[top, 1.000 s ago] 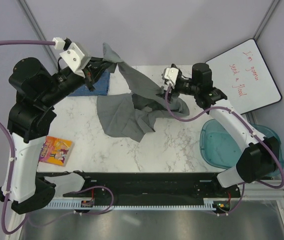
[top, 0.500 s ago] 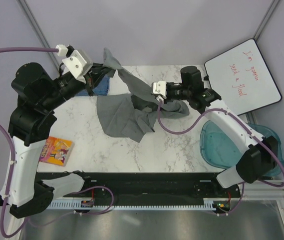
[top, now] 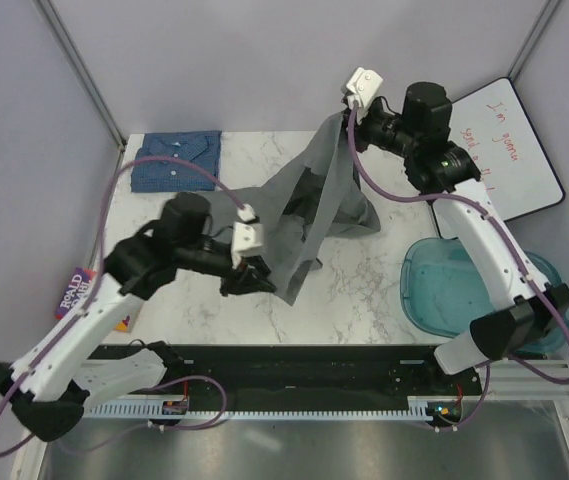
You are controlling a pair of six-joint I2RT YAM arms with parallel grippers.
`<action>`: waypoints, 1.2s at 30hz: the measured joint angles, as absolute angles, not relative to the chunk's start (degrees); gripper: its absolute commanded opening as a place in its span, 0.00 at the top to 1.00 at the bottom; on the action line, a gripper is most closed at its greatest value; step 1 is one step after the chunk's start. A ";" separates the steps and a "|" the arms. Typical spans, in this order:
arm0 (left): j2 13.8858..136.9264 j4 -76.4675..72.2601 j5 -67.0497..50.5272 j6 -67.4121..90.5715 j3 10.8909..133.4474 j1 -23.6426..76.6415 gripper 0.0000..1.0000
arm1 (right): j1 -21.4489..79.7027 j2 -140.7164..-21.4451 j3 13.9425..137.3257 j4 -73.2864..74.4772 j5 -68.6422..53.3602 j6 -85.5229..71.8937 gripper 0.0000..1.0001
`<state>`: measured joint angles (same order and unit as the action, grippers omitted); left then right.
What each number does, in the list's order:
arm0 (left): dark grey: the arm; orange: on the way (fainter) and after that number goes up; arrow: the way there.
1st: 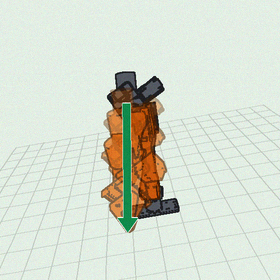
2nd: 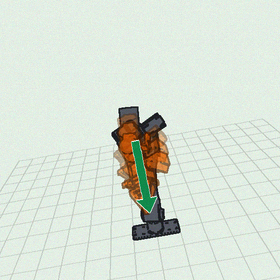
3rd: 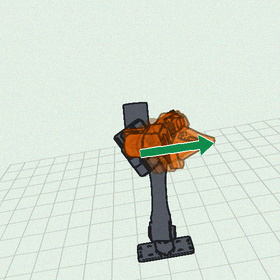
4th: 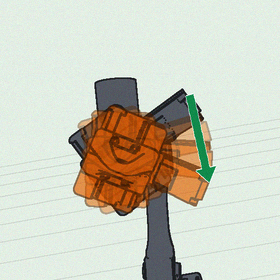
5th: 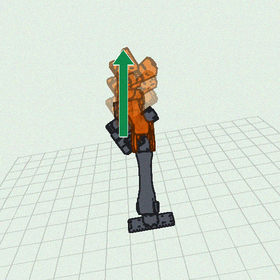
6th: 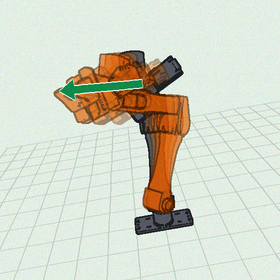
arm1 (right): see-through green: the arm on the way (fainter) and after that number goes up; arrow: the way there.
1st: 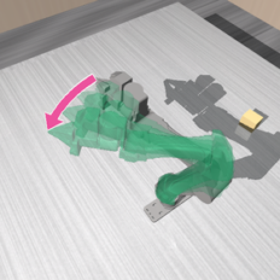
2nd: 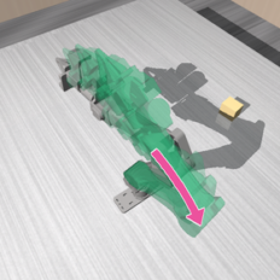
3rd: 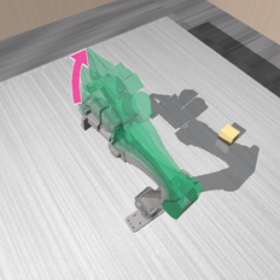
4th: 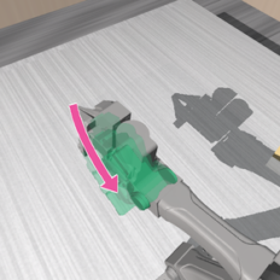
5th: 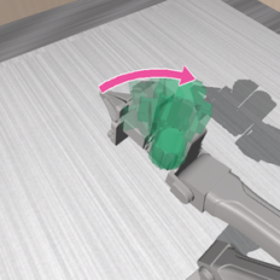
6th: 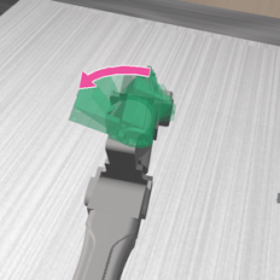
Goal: Fold and stack the long sleeve shirts
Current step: Flatten the shirt out
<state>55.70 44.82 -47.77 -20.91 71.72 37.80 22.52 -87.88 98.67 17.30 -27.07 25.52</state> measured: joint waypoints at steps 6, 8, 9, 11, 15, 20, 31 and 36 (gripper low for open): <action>60.23 45.12 -37.85 -27.29 58.65 36.97 0.62 | 23.16 -76.53 91.90 18.61 -26.63 22.02 1.00; 59.31 42.74 -36.80 -29.21 56.12 29.30 0.64 | 23.14 -74.17 91.20 19.05 -26.11 21.30 1.00; 59.35 41.69 -36.01 -30.26 55.24 26.83 0.64 | 23.14 -73.54 91.20 19.05 -25.80 21.04 1.00; 61.08 38.09 -33.76 -33.76 52.62 22.11 0.64 | 23.14 -72.60 91.20 18.96 -25.10 20.38 1.00; 67.72 33.54 -29.78 -39.75 46.89 20.08 0.60 | 23.14 -73.08 91.59 19.35 -23.83 19.18 1.00; 76.23 29.36 -25.32 -43.51 45.04 19.73 0.52 | 23.14 -75.22 93.78 21.04 -21.91 17.69 1.00; 82.76 26.17 -23.31 -43.24 49.28 17.43 0.98 | 23.14 -74.91 95.09 22.39 -20.53 16.05 1.00; 67.79 46.57 -31.44 -52.25 53.65 14.79 0.98 | 23.09 -69.84 94.91 27.94 -18.50 16.08 1.00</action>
<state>67.79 46.57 -31.44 -52.25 53.65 14.79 23.09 -69.84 94.91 27.94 -18.50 16.08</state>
